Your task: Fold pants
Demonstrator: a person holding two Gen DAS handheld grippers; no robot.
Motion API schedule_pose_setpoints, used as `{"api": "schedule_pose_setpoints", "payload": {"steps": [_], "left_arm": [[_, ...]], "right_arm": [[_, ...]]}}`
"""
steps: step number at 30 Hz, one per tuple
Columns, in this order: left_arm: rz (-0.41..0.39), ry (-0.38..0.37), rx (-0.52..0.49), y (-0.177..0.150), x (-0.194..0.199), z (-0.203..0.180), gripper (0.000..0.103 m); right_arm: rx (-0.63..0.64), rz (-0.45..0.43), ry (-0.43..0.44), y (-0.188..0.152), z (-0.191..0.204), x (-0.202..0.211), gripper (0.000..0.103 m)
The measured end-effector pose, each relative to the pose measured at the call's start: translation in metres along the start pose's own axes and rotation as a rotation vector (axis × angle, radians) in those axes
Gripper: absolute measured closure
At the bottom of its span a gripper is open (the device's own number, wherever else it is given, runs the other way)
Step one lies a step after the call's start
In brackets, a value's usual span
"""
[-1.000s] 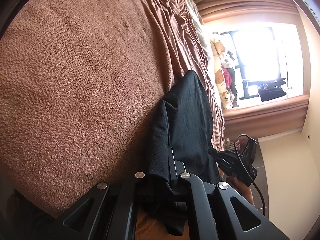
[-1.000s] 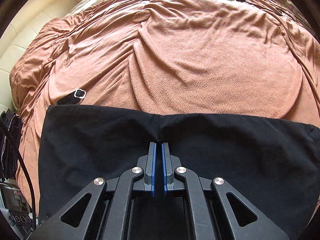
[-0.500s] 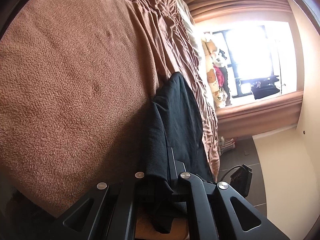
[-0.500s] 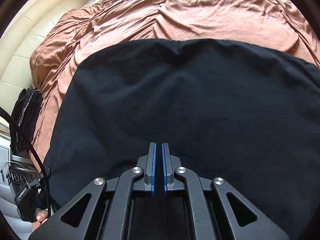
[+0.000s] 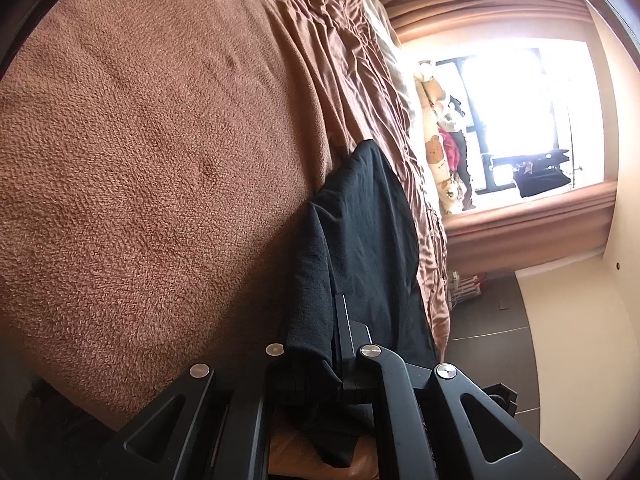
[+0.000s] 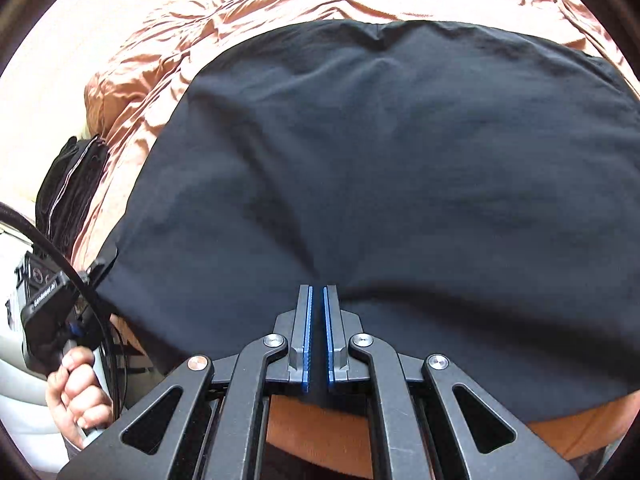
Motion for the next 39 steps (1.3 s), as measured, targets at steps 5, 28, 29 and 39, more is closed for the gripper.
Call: {"api": "schedule_pose_setpoints", "payload": {"steps": [5,28,29,39], "left_arm": [[0.000,0.027,0.025,0.000,0.003,0.008,0.081],[-0.015,-0.066,-0.184,0.009,0.004,-0.070,0.094],[-0.011,-0.072,-0.197,0.009,0.003,-0.076,0.094],[0.043,-0.119,-0.338,0.000,-0.025,-0.146,0.094]], "right_arm": [[-0.009,-0.004,0.002,-0.007,-0.001,0.001,0.101],[-0.079,-0.034,0.065,-0.014,-0.010,0.000,0.101],[-0.081,-0.032,0.078,-0.014,-0.013,0.001,0.101],[-0.151,-0.114,0.131,-0.026,-0.057,0.036,0.101]]}}
Point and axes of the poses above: each gripper's, at about its wrist camera, not at the fingertips, and x roughly against the way its jaws point, z to its left, y to its top, the point moved 1 cm from there along -x, roughly the way its jaws point, and after that the axes turned 10 degrees about -y, right-handed, at the moved point
